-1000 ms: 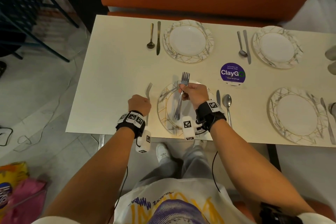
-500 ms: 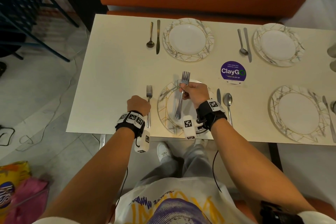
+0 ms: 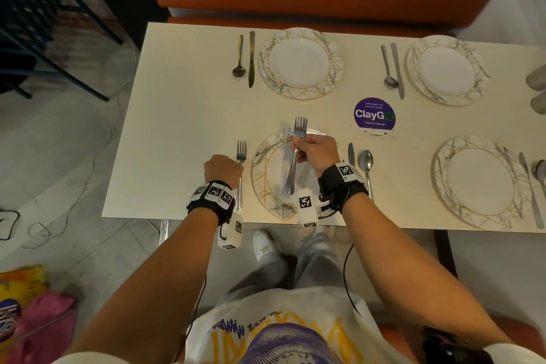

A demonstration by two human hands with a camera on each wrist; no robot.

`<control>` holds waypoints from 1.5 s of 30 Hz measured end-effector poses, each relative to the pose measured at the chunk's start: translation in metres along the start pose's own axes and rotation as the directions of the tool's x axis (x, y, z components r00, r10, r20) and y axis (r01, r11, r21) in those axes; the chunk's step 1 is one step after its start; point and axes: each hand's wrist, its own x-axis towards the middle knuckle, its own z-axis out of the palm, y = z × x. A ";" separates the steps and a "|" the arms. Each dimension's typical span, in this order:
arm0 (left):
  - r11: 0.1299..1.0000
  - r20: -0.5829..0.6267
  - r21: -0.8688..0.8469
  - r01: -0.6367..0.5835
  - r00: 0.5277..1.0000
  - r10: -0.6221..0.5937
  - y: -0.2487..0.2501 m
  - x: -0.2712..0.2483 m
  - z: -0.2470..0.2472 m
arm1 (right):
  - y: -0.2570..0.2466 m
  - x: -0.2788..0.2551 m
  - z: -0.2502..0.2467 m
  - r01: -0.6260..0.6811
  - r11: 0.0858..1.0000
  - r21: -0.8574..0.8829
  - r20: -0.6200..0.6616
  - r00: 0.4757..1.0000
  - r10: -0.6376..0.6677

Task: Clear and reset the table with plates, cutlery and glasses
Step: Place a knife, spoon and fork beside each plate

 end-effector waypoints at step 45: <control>0.863 0.401 -0.499 -0.074 0.863 0.306 0.382 -0.104 0.199 | -0.029 0.071 -0.370 -0.062 0.985 0.159 0.035 0.998 0.057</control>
